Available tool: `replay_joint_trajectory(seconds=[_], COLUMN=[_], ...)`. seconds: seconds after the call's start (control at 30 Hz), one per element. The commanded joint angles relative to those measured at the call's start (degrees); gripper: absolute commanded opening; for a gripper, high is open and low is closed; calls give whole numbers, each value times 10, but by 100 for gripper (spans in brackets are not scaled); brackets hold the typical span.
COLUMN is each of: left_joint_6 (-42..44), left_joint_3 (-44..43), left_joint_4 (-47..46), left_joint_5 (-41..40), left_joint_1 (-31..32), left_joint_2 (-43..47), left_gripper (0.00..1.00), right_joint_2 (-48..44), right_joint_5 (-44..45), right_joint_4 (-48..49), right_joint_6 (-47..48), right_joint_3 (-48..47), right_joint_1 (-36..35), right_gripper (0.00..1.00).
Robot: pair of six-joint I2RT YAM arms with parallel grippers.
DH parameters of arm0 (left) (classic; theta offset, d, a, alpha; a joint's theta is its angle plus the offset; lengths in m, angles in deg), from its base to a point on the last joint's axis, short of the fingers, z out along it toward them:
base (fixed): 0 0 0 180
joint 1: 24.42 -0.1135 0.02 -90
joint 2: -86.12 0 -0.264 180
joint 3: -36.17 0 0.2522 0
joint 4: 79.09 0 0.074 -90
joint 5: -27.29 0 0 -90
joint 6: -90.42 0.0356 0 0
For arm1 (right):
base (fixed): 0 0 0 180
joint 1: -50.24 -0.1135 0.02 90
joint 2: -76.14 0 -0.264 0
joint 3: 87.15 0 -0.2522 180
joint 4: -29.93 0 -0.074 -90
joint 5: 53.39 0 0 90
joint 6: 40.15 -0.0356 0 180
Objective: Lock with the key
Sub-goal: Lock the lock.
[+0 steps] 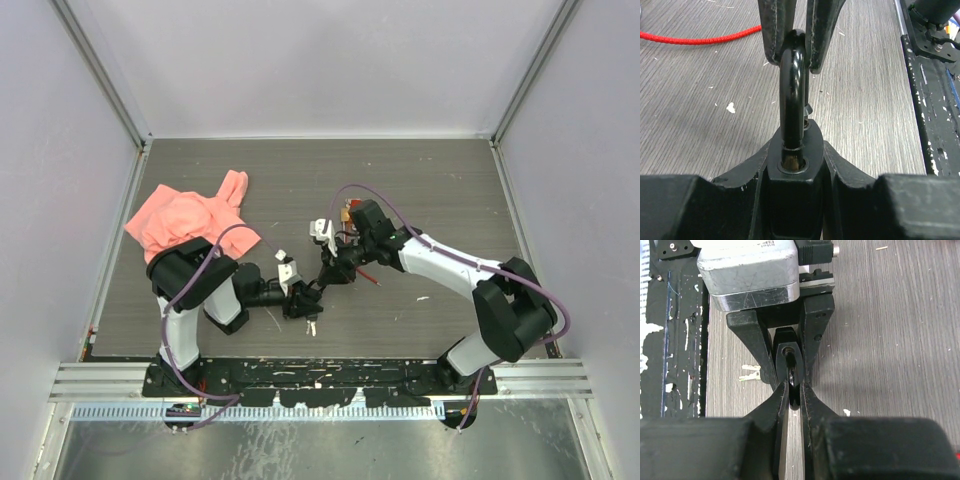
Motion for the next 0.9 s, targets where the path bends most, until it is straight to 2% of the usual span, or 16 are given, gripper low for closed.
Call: replay_joint_trajectory(seconds=[0.0,0.1,0.3,0.47,0.73,0.87], left_joint_6=[57,59,58,58,61,61], left_joint_3=[-1,-6,-9,-10,-9,-12], left_joint_4=[23,23,24,23,23,23], left_joint_5=[-63,-57,-50,-49,-54,-54], left_joint_1=[-17,-17,-16,-16,-21,-22], left_joint_2=[-2,-6,-20,-25,-22,-25], left_gripper=[0,0,0,0,0,0], right_joint_2=[5,18,61,86,117,134], right_joint_5=[-3,4,-6,-17,10,19], right_joint_4=[-120,-132,-110,-155,-269,-296], right_joint_6=[24,41,9,31,110,123], right_joint_3=[18,12,-2,-24,-44,-54], right_joint_1=[-28,-64,-68,-93,-106,-122], right_gripper=[1,1,1,1,1,1])
